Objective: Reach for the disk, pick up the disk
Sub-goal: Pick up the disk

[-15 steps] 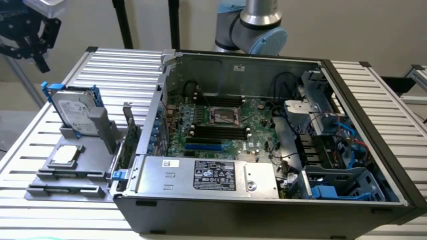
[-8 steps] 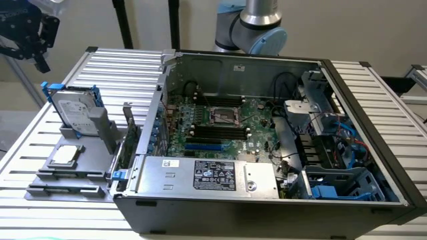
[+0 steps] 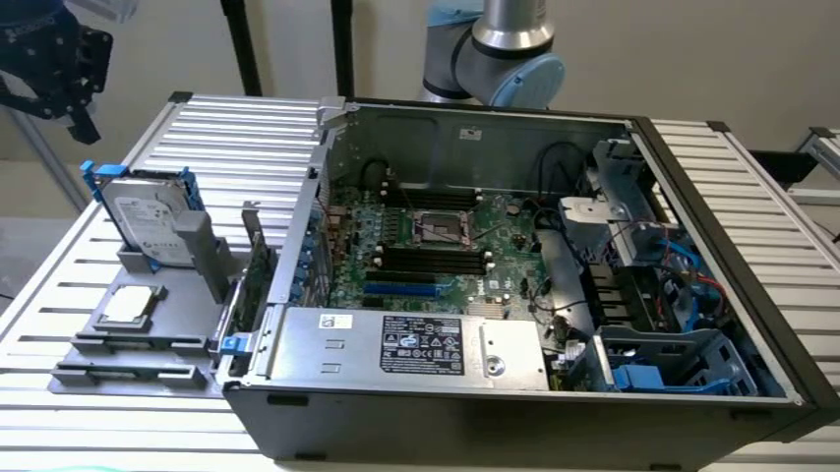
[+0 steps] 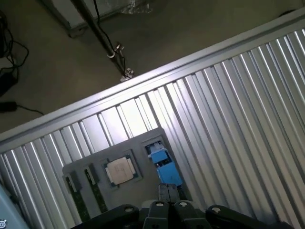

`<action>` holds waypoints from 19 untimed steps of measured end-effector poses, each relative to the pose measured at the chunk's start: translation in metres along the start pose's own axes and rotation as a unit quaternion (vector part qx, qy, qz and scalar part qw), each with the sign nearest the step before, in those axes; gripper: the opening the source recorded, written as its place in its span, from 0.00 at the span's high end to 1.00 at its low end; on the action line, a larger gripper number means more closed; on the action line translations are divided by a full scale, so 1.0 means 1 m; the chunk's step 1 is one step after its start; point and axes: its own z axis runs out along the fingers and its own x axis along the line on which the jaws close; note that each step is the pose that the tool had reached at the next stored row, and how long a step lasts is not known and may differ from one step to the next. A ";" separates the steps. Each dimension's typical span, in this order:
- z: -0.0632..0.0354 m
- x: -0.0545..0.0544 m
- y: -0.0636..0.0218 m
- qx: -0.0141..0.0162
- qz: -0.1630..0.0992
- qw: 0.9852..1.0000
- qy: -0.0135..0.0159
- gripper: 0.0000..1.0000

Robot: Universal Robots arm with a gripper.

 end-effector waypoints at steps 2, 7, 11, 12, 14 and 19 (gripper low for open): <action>0.0002 0.000 0.0000 0.001 -0.017 1.000 0.000 0.89; 0.0008 0.000 0.0000 0.003 -0.057 0.998 0.000 0.89; 0.0018 0.000 0.0000 0.003 -0.091 0.996 0.000 0.89; 0.0023 0.000 0.0000 0.003 -0.100 0.995 0.000 0.89; 0.0031 0.000 0.0000 0.003 -0.117 0.993 0.001 0.89; 0.0054 0.000 0.0001 0.003 -0.156 0.988 0.001 0.89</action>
